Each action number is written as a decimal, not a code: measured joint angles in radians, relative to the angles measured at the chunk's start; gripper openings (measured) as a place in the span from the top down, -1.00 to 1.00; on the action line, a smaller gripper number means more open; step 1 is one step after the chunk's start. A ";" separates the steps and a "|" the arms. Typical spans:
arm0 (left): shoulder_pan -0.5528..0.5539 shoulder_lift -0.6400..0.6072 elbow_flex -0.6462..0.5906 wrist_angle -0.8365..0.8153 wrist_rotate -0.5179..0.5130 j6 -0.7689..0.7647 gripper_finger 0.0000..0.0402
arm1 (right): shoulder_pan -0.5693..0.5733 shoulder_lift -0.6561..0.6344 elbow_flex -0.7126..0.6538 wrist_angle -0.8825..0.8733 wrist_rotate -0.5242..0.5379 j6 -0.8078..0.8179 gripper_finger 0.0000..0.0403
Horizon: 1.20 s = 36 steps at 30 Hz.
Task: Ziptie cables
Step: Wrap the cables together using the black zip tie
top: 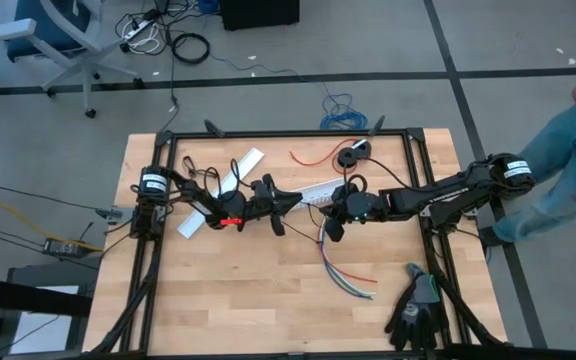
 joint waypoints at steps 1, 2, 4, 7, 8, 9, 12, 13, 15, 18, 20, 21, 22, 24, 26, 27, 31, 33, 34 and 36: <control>0.000 0.000 0.000 0.000 0.000 0.000 0.75 | 0.000 0.000 0.000 -0.002 0.000 0.000 1.00; 0.000 0.000 0.000 -0.002 0.000 0.000 0.75 | 0.000 0.000 0.000 -0.002 0.000 0.000 1.00; 0.000 0.000 0.000 -0.004 0.000 0.001 0.75 | 0.000 0.000 0.000 -0.002 0.002 -0.001 1.00; 0.000 0.000 -0.001 -0.013 0.007 0.002 0.81 | 0.000 0.000 0.000 -0.002 0.009 -0.006 1.00; 0.000 0.000 -0.001 -0.017 0.010 0.002 0.84 | 0.000 0.000 0.000 -0.002 0.009 -0.008 1.00; 0.000 0.000 -0.001 -0.020 0.014 0.002 0.88 | 0.000 0.000 0.000 -0.002 0.010 -0.009 1.00; 0.000 0.000 -0.001 -0.021 0.025 0.004 0.97 | 0.000 0.000 0.000 -0.002 0.010 -0.009 1.00; 0.000 0.000 -0.001 -0.021 0.026 0.007 0.97 | 0.000 0.000 0.000 -0.002 0.010 -0.009 1.00; 0.000 0.000 -0.002 -0.021 0.026 0.026 0.98 | 0.000 0.000 0.000 -0.002 0.010 -0.008 1.00; 0.000 0.000 -0.002 -0.021 0.026 0.029 0.99 | 0.001 0.000 0.000 -0.002 0.011 -0.004 1.00; 0.000 0.000 -0.002 -0.021 0.026 0.029 0.99 | 0.003 0.000 0.000 -0.002 0.011 -0.004 1.00; 0.000 0.000 -0.002 -0.021 0.026 0.029 0.99 | 0.004 0.000 0.000 -0.002 0.011 -0.004 1.00; 0.000 0.000 -0.002 -0.021 0.026 0.029 0.99 | 0.007 0.000 0.000 -0.002 0.011 -0.007 1.00; 0.000 0.000 -0.002 -0.021 0.026 0.029 0.99 | 0.008 0.000 0.000 -0.004 0.011 -0.014 1.00; 0.000 0.000 -0.002 -0.022 0.026 0.029 0.99 | 0.008 0.000 0.000 -0.009 0.011 -0.018 0.98; 0.000 0.000 -0.002 -0.023 0.026 0.029 0.99 | 0.008 0.000 0.000 -0.009 0.011 -0.021 0.96; 0.001 0.000 -0.002 -0.036 0.026 0.025 0.99 | 0.008 0.000 0.000 -0.008 0.015 -0.040 0.82; 0.001 0.000 -0.002 -0.046 0.026 0.024 1.00 | 0.008 0.000 0.000 -0.008 0.015 -0.045 0.73; 0.001 0.000 -0.002 -0.046 0.026 0.022 1.00 | 0.007 0.000 0.000 -0.008 0.015 -0.050 0.68; 0.001 0.000 -0.002 -0.046 0.031 0.008 1.00 | 0.006 0.000 0.000 -0.007 0.015 -0.055 0.60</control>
